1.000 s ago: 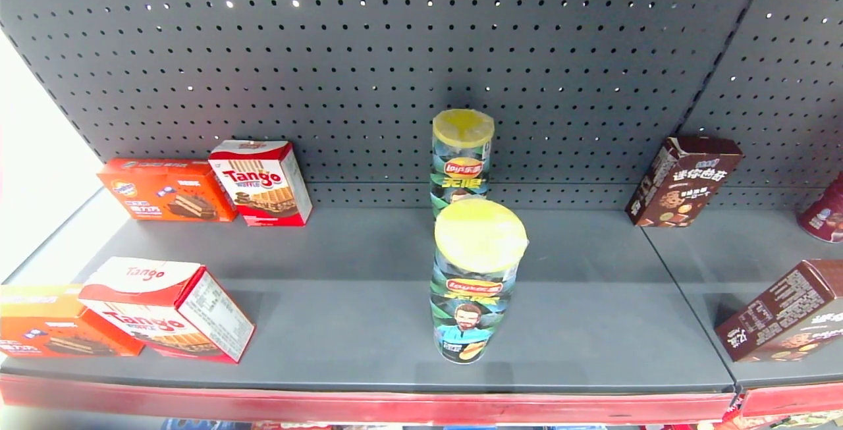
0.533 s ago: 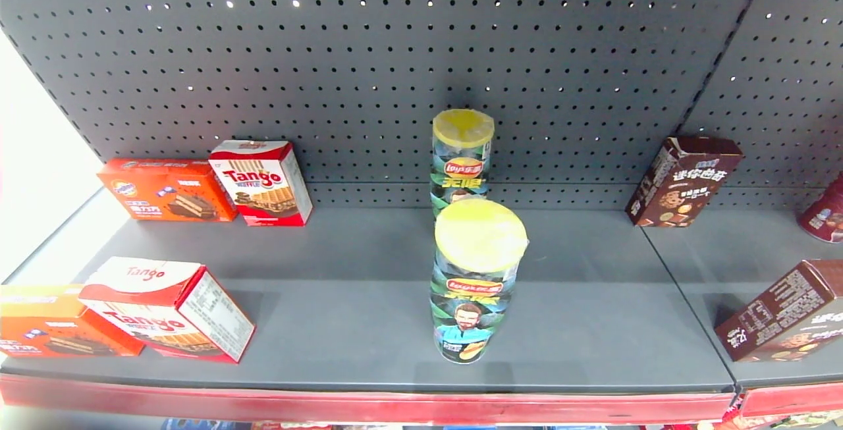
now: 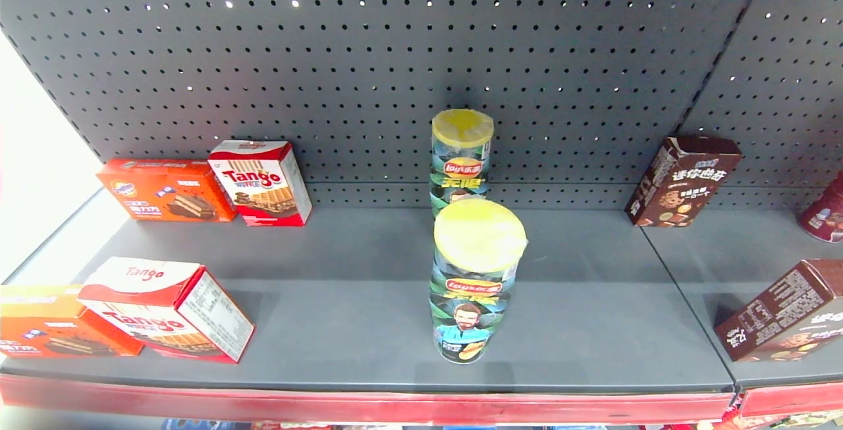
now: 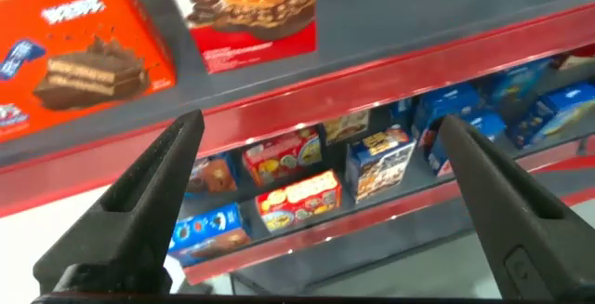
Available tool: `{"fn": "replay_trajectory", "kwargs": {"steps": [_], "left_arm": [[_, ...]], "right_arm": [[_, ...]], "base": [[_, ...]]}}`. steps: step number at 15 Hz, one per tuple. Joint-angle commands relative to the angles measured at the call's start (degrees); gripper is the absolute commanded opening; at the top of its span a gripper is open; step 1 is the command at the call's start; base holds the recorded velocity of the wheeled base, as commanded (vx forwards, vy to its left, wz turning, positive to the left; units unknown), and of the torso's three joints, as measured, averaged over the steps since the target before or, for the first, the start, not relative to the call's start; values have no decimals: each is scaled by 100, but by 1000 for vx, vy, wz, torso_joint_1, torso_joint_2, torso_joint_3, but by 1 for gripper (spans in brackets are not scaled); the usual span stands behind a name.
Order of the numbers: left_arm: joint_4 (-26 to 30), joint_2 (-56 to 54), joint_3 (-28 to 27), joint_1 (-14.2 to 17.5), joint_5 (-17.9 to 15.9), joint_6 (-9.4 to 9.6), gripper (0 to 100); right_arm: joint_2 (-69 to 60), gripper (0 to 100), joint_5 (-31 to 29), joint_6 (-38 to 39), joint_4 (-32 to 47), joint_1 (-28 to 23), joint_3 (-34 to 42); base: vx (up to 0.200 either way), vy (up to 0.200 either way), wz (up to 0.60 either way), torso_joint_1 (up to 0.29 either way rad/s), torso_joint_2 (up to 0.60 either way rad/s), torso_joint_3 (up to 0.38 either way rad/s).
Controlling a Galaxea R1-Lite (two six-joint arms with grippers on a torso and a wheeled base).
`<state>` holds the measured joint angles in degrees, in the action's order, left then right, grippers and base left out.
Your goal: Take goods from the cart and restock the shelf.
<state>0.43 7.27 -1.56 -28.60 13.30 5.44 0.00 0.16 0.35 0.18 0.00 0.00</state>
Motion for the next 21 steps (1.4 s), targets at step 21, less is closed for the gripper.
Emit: {"fn": "replay_trajectory", "kwargs": {"steps": [21], "left_arm": [[-16, -727, 147, 2860, -1822, -262, 100]], "right_arm": [[0, 100, 11, 0, -1, 0, 0]], "base": [[0, 0, 0, 0, 0, 0]]}}
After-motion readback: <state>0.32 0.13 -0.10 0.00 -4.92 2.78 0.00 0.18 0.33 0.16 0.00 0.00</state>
